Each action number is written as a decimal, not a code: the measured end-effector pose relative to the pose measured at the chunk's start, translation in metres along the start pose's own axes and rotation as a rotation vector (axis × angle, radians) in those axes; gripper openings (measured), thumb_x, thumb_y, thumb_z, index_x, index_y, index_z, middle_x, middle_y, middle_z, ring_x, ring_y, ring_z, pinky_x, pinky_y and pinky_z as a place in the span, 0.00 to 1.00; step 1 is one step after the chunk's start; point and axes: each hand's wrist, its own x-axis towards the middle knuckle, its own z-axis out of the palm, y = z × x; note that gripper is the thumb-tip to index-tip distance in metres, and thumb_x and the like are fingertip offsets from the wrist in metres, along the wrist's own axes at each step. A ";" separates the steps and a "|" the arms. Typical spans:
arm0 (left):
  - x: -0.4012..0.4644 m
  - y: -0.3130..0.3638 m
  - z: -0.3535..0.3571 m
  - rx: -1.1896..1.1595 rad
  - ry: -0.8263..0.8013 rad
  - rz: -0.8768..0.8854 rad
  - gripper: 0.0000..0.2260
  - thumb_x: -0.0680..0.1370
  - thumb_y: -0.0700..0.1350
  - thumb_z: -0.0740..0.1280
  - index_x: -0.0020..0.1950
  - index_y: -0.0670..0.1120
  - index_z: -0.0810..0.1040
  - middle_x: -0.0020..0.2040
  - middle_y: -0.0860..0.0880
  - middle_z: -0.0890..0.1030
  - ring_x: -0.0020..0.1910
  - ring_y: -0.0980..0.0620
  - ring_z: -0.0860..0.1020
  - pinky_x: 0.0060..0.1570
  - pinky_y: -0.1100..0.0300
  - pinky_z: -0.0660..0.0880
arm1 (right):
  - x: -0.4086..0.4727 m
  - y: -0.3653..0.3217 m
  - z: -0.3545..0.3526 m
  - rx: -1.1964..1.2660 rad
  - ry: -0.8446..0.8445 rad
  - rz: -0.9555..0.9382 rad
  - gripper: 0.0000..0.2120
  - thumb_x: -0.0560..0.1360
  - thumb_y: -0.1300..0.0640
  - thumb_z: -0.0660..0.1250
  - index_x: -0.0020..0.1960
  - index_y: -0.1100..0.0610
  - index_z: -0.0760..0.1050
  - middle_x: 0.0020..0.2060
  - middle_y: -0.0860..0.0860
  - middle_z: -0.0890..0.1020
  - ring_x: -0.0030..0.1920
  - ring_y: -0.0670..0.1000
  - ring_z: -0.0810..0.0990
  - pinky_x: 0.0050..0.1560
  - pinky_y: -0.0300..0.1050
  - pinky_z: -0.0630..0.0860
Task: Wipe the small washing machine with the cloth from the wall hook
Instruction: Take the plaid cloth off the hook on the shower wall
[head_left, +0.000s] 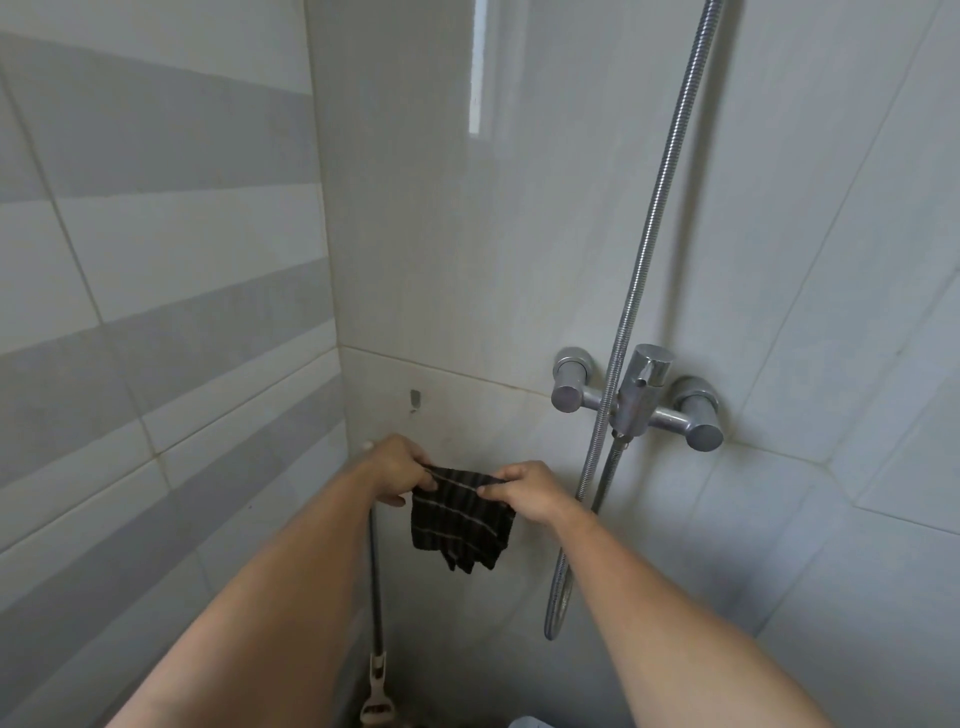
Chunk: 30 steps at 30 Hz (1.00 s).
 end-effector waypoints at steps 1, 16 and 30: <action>0.000 0.000 -0.002 0.012 0.005 0.024 0.05 0.73 0.42 0.74 0.48 0.47 0.84 0.43 0.50 0.80 0.47 0.51 0.78 0.38 0.61 0.76 | 0.000 0.000 -0.002 0.015 0.004 0.002 0.05 0.75 0.58 0.74 0.49 0.58 0.84 0.40 0.52 0.83 0.35 0.44 0.78 0.29 0.28 0.72; 0.002 -0.009 0.009 -0.463 -0.034 0.111 0.22 0.74 0.36 0.72 0.66 0.49 0.72 0.59 0.44 0.81 0.57 0.44 0.81 0.54 0.43 0.81 | 0.001 -0.007 -0.005 0.626 -0.223 0.115 0.18 0.75 0.68 0.72 0.64 0.63 0.78 0.59 0.65 0.83 0.58 0.63 0.84 0.60 0.62 0.81; -0.003 -0.022 0.009 -0.798 -0.179 0.012 0.17 0.79 0.38 0.66 0.67 0.44 0.76 0.58 0.40 0.85 0.59 0.39 0.82 0.57 0.38 0.79 | 0.018 -0.017 0.000 0.666 -0.072 0.022 0.20 0.70 0.78 0.65 0.60 0.64 0.80 0.54 0.67 0.83 0.52 0.64 0.83 0.61 0.68 0.78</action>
